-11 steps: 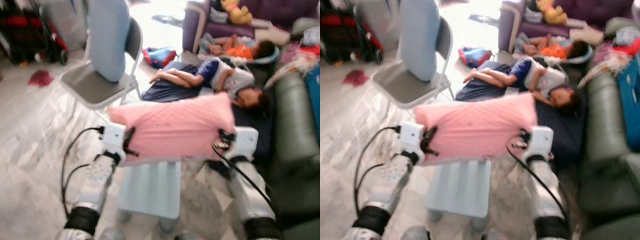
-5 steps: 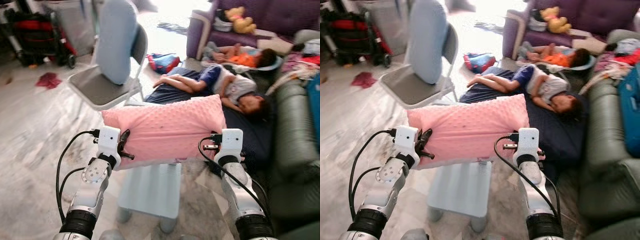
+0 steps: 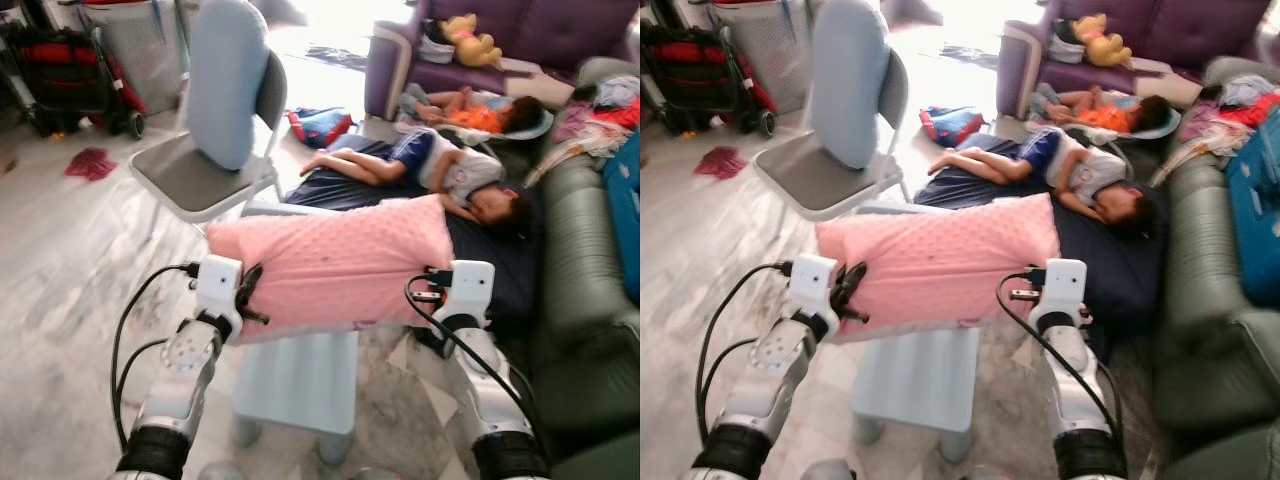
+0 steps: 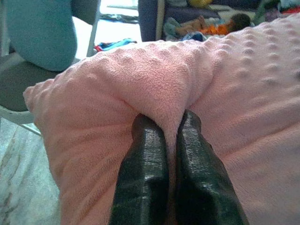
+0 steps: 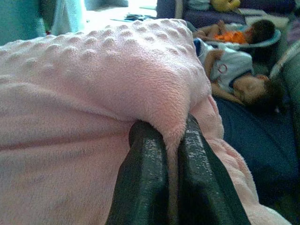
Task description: Move the pillow to the sofa
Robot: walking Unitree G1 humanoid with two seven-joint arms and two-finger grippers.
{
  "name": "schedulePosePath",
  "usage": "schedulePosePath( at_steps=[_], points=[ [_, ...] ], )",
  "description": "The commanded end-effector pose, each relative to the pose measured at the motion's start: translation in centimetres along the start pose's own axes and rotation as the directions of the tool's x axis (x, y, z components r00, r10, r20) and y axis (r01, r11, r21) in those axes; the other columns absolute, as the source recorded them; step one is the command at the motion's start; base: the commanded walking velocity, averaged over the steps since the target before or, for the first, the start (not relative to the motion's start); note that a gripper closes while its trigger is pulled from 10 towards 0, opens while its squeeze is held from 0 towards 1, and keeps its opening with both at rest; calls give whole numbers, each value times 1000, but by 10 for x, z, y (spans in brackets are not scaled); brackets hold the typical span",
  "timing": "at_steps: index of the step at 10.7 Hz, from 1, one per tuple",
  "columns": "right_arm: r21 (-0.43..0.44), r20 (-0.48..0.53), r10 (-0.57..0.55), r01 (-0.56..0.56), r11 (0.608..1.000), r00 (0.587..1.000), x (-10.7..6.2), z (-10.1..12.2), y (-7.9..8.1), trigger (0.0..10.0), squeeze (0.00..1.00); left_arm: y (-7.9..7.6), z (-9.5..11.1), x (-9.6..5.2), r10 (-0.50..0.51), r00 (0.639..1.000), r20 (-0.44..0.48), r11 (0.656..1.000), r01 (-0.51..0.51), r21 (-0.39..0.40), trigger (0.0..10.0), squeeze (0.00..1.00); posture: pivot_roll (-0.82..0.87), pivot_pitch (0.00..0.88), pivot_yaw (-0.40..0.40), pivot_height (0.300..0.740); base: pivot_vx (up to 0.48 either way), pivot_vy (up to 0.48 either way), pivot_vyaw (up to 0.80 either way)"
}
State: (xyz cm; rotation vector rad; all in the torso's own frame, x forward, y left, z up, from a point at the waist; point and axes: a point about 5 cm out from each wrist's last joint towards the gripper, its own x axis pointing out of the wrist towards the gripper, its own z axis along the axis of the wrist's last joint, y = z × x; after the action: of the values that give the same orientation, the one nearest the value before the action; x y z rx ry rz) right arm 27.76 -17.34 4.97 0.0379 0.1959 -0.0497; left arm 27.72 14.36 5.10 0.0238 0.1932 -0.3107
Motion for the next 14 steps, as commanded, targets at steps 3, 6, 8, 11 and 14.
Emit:
schedulePosePath(
  at_steps=[3, 6, 8, 11, 14],
  points=[
    [18, 1, -50, 50, 999, 999, -1, 1, -12, 10000, 0, 0, 6, -2, -9, 1000, 12, 1000, 9, 11, 10000, 0, -39, 0, -36, 740, 0, 0, -765],
    [13, -7, -55, 55, 998, 998, 1, 0, -15, 10000, 0, -2, 6, 0, -25, 1000, 10, 999, 25, 20, 10000, 0, -40, 0, -36, 740, 0, 162, -771],
    [9, -17, -62, 62, 998, 998, 1, -2, -17, 10000, 0, -1, 5, -1, -26, 1000, 5, 999, 26, 21, 10000, 0, -39, 0, -34, 740, 0, 253, -781],
    [5, -16, -60, 60, 998, 998, 2, -2, -16, 10000, 0, 1, 5, -1, -25, 1000, 2, 999, 25, 25, 10000, 0, -36, 0, -35, 740, 0, 279, -773],
    [7, -27, -69, 70, 998, 997, 3, -4, -18, 10000, 0, 1, 5, 0, -27, 1000, 0, 999, 27, 26, 10000, 0, -36, 0, -34, 740, 0, 289, -750]
  ],
)
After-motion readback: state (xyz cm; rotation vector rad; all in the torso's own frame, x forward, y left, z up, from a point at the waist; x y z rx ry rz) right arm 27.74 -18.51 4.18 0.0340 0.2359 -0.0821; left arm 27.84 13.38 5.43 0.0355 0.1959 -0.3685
